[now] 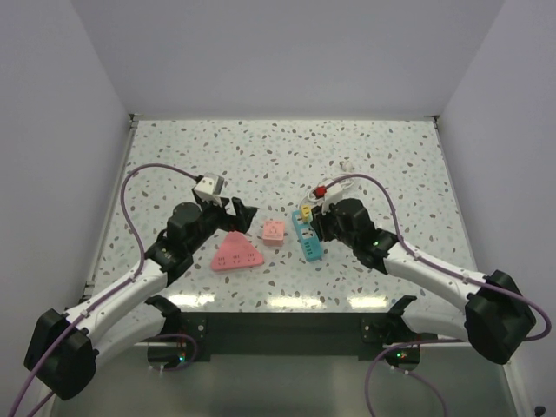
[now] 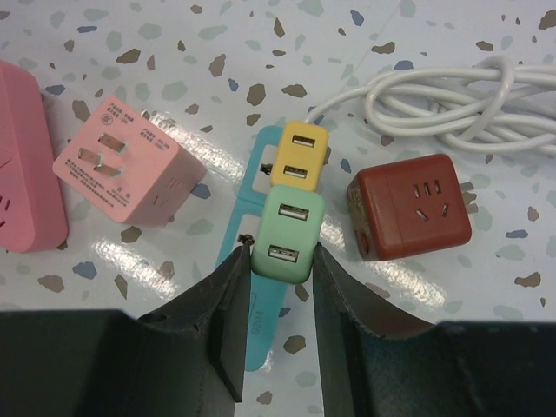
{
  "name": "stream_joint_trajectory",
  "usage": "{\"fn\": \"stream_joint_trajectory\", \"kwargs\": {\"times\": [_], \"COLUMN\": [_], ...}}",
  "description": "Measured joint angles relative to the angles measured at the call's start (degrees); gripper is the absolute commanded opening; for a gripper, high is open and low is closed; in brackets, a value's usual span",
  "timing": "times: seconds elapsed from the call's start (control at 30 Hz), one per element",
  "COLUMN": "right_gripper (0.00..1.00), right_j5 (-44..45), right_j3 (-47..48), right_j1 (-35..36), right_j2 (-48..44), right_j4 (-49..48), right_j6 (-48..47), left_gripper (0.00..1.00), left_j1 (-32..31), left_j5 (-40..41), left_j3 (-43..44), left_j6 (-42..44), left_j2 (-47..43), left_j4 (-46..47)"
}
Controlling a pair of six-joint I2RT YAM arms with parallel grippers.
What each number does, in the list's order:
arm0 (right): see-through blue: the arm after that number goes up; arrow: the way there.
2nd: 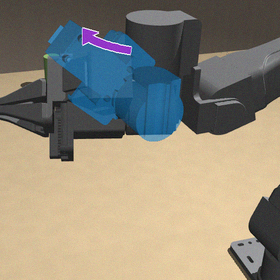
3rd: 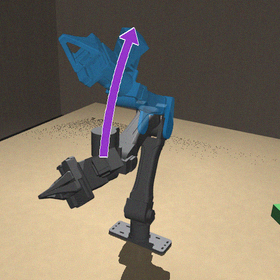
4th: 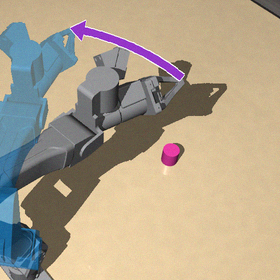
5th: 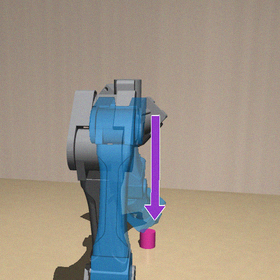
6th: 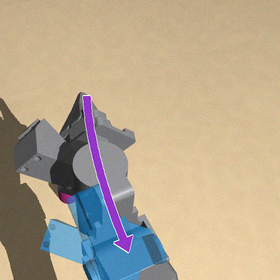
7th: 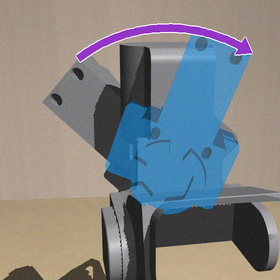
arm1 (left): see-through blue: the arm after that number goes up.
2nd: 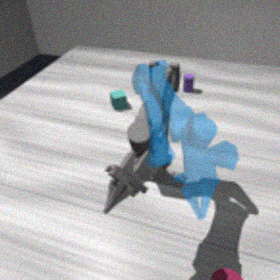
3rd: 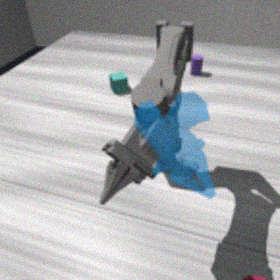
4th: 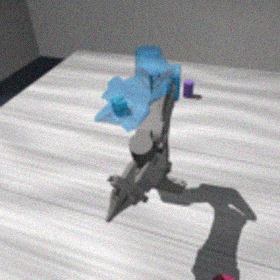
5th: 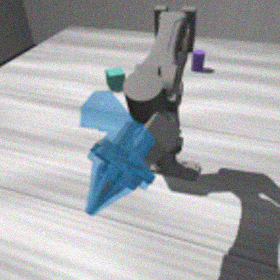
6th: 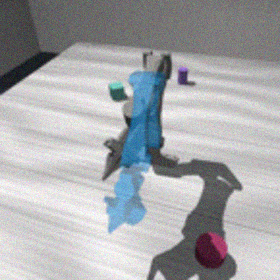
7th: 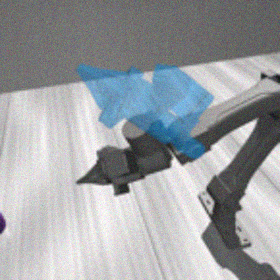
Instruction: Insert the plug
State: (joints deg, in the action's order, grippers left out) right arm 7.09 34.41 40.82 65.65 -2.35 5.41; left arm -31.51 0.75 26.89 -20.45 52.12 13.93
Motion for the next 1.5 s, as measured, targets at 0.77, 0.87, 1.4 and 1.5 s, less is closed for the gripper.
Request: {"fn": "stream_joint_trajectory", "kwargs": {"times": [0.77,0.87,1.4,1.5], "right_gripper": [0.00,0.00,0.00,0.00], "right_j5": [0.5,0.5,2.7,4.2], "right_j3": [-3.2,-3.2,-3.3,-3.5], "right_j1": [0.2,0.5,2.3,3.3], "right_j2": [1.9,2.6,3.3,3.3], "right_j4": [-4.9,-5.0,-4.3,-4.1], "right_j6": [2.1,2.1,3.1,3.8], "left_gripper": [1.00,1.00,1.00,1.00], "left_j1": [0.6,0.7,0.7,0.7], "left_j5": [1.0,1.0,1.6,1.6], "left_j3": [0.0,0.0,0.0,-0.2], "left_j6": [0.0,0.0,0.0,0.0], "left_j2": [0.3,0.3,-0.7,-1.5], "left_j4": [0.0,0.0,-0.2,-0.4]}}
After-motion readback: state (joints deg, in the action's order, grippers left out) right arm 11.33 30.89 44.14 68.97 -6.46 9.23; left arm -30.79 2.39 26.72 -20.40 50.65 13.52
